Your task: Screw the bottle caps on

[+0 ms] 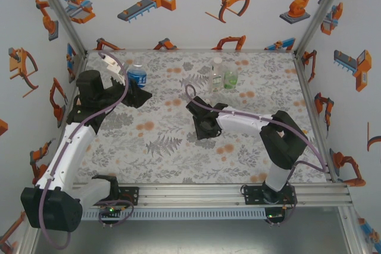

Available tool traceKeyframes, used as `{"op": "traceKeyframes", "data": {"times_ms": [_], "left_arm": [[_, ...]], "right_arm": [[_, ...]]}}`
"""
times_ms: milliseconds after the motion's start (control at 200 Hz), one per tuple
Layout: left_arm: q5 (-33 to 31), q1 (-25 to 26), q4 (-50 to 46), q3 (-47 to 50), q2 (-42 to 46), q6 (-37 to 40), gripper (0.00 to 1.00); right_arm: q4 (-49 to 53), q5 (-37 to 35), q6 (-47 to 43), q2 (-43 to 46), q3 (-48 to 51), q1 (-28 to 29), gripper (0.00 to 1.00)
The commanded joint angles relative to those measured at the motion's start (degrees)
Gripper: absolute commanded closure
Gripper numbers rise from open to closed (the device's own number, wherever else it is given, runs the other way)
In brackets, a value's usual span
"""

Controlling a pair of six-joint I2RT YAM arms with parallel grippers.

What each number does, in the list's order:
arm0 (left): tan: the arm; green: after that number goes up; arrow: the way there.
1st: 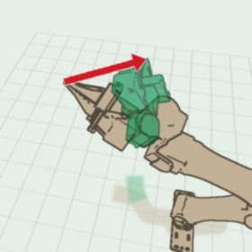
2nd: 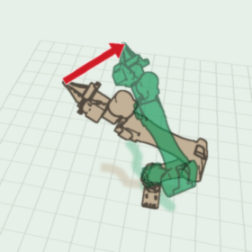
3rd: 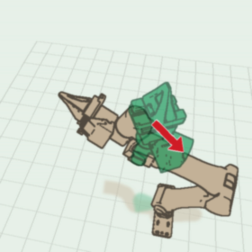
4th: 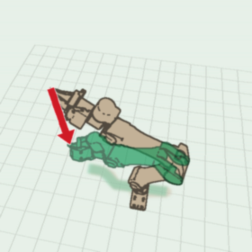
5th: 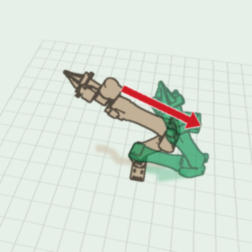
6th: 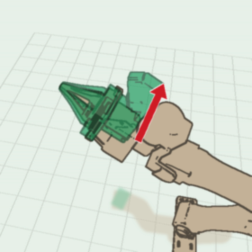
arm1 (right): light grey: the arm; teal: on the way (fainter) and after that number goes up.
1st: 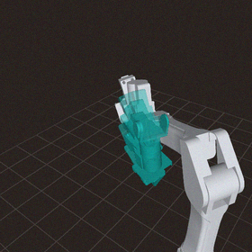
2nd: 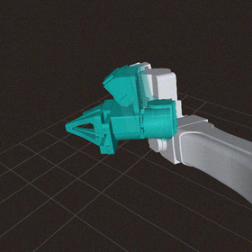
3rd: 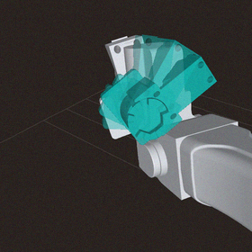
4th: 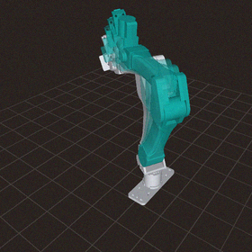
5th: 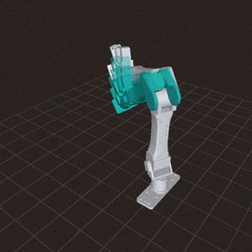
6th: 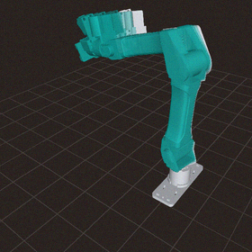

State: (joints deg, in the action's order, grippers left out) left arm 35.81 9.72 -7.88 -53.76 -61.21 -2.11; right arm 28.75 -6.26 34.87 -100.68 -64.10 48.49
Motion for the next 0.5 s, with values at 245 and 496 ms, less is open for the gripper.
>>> {"op": "traceKeyframes", "data": {"times_ms": [245,496], "left_arm": [[0.8,-0.1,-0.3,-0.6,-0.9,0.2,1.0],[1.0,-0.1,-0.4,-0.8,-1.3,0.1,1.0]], "right_arm": [[0.2,1.0,-1.2,-0.5,-0.9,-0.3,0.6],[2.5,1.6,-1.4,1.3,-2.5,-0.3,0.57]]}}
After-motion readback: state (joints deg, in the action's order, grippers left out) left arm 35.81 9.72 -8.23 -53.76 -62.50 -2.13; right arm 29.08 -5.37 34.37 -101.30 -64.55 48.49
